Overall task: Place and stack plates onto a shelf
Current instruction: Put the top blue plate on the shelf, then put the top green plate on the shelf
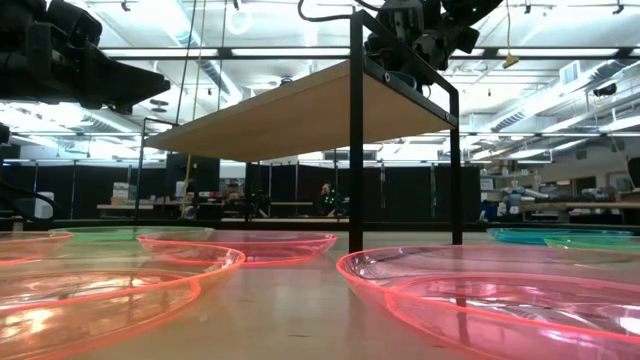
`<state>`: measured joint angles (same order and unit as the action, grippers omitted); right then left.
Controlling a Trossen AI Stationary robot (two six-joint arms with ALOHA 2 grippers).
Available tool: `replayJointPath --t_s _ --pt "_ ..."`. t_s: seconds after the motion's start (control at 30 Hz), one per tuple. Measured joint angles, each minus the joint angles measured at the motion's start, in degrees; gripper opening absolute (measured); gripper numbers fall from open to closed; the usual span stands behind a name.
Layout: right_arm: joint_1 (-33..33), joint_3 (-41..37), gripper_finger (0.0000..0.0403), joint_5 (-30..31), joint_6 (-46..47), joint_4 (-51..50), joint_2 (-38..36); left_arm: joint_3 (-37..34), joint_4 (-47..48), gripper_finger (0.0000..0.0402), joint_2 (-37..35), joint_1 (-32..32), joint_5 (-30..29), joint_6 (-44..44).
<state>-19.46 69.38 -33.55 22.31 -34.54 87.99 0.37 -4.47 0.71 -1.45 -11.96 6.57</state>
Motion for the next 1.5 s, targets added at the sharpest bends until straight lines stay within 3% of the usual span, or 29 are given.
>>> replayJointPath --t_s 0.47,0.97,1.13,1.4,1.5 --pt "0.0 0.0 0.0142 4.7 0.0 0.1 0.0 0.0 0.0 0.0123 0.0 0.0 0.0 0.0" --pt "-5.2 0.0 0.0142 5.1 -6.8 0.1 -0.5 0.0 0.0 0.0123 0.0 0.0 0.0 -0.2" --pt "-8.7 0.0 0.0143 5.3 -9.2 0.0 -3.0 0.2 -1.7 0.0123 0.0 0.0 0.0 -5.1" --pt "-12.9 0.0 0.0143 5.7 -17.0 -4.5 -8.9 7.2 1.3 0.0123 0.1 0.0 0.0 -7.9" --pt "-13.4 0.0 0.0143 8.8 -18.4 -7.2 -10.9 11.6 5.6 0.0123 0.1 0.0 0.0 -10.1"
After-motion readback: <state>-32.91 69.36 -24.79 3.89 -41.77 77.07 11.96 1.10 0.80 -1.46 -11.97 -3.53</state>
